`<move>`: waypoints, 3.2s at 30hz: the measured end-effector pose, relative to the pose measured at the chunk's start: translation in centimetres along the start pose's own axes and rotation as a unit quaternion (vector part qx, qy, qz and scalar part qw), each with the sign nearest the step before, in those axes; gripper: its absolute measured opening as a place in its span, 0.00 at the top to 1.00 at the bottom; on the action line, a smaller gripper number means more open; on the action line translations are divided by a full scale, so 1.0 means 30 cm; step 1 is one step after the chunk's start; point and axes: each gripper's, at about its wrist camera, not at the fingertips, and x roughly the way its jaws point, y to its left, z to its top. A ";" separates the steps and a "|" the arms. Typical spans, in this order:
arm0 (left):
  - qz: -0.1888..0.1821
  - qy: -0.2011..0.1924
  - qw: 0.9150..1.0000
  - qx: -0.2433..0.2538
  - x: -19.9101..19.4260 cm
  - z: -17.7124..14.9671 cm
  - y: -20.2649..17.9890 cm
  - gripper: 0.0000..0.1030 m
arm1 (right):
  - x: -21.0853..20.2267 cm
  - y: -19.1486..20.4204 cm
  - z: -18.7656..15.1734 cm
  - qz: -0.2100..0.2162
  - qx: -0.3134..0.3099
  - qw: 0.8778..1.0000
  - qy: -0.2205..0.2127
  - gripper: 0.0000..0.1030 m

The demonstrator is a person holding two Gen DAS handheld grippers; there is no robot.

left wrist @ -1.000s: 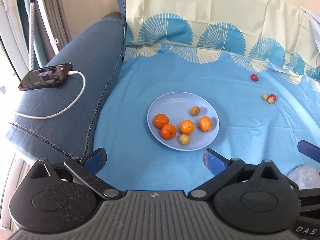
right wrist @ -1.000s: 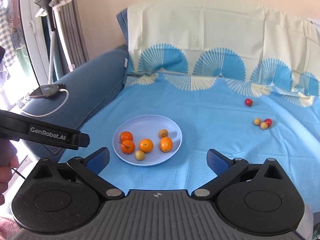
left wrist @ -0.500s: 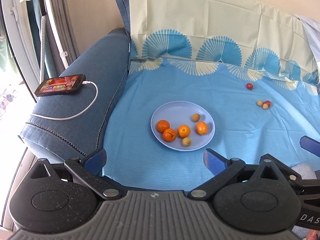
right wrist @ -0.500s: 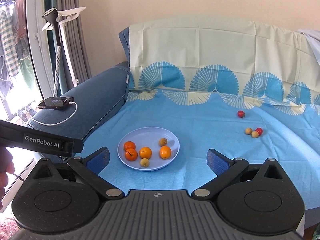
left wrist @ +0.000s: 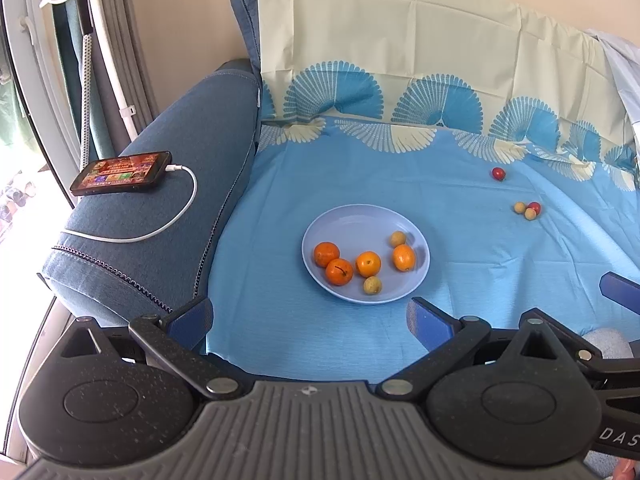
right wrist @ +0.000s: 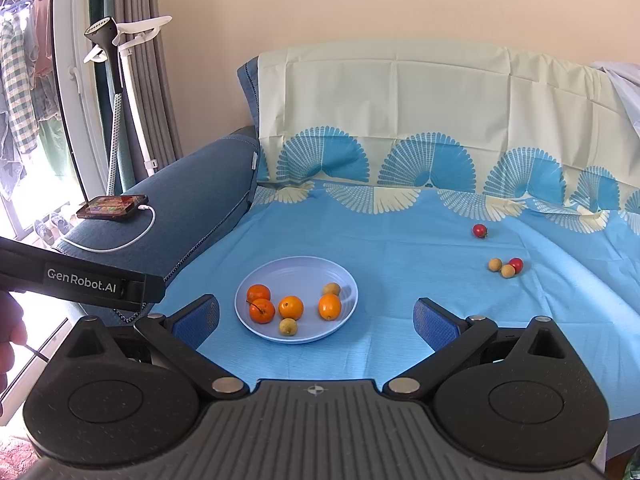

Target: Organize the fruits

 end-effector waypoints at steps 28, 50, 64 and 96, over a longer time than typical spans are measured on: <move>-0.019 0.054 0.996 0.075 0.232 0.154 -0.253 0.00 | 0.145 -0.281 -0.026 -0.062 0.071 0.995 0.019 0.01; -0.005 0.105 0.986 0.126 0.952 0.518 -0.780 0.00 | 1.139 -1.071 -0.053 -0.258 0.158 0.950 0.076 0.13; -0.113 0.102 0.966 0.209 1.240 0.541 -1.243 0.00 | 0.987 -1.266 -0.111 -0.355 0.186 0.914 0.061 0.71; -0.052 0.082 0.974 0.203 0.802 0.473 -0.969 0.74 | 0.823 -1.159 -0.063 -0.338 0.205 0.919 -0.011 0.71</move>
